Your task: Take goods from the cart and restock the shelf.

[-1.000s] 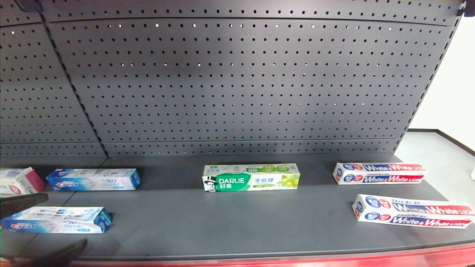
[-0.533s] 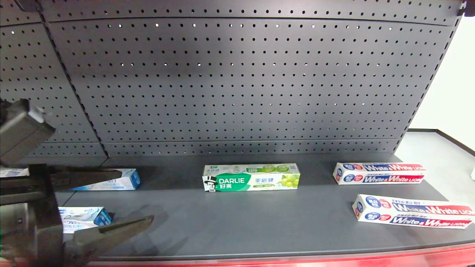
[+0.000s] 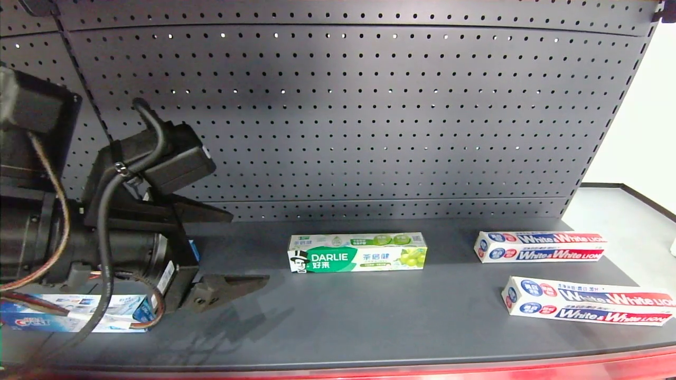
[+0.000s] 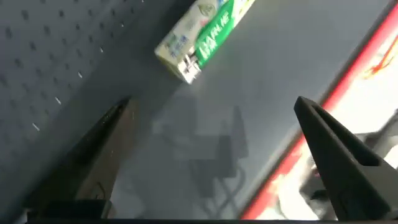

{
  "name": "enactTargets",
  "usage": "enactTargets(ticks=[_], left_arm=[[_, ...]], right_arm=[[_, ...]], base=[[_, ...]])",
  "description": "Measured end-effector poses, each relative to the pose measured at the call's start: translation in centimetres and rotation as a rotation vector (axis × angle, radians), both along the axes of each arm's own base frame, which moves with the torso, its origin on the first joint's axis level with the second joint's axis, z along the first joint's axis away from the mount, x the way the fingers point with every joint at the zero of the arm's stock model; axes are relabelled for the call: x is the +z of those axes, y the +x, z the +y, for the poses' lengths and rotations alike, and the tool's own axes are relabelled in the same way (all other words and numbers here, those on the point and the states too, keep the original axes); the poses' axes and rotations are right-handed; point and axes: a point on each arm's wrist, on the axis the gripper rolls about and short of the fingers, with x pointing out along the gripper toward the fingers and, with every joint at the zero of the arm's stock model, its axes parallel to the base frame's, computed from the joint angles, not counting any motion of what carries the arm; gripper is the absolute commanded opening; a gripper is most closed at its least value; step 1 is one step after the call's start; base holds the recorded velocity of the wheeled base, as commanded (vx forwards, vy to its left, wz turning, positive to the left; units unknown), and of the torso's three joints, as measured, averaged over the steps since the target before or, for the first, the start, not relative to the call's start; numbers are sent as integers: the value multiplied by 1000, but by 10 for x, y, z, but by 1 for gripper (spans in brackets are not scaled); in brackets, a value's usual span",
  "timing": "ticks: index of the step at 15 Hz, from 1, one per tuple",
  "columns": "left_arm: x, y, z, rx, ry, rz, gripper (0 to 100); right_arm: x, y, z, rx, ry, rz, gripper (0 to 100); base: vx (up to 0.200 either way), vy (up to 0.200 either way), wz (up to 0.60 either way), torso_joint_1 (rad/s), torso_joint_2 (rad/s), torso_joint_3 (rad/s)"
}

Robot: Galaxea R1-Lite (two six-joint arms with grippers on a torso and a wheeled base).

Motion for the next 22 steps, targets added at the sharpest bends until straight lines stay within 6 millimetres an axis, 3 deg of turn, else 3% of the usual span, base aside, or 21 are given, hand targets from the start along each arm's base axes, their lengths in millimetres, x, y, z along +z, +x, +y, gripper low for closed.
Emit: enactTargets(ticks=[9, 13, 22], left_arm=[[4, 46, -15, -158, 132, -120, 100], [-7, 56, -19, -206, 170, -66, 100], [2, 79, -47, -394, 240, -18, 100]], right_arm=[[-2, -2, 0, -1, 1, -1, 0], [-5, -3, -1, -2, 1, 0, 0], [-8, -4, -1, 7, 1, 3, 0]], base=[[0, 0, 0, 0, 0, 0], [0, 0, 0, 0, 0, 0], [0, 0, 0, 0, 0, 0]])
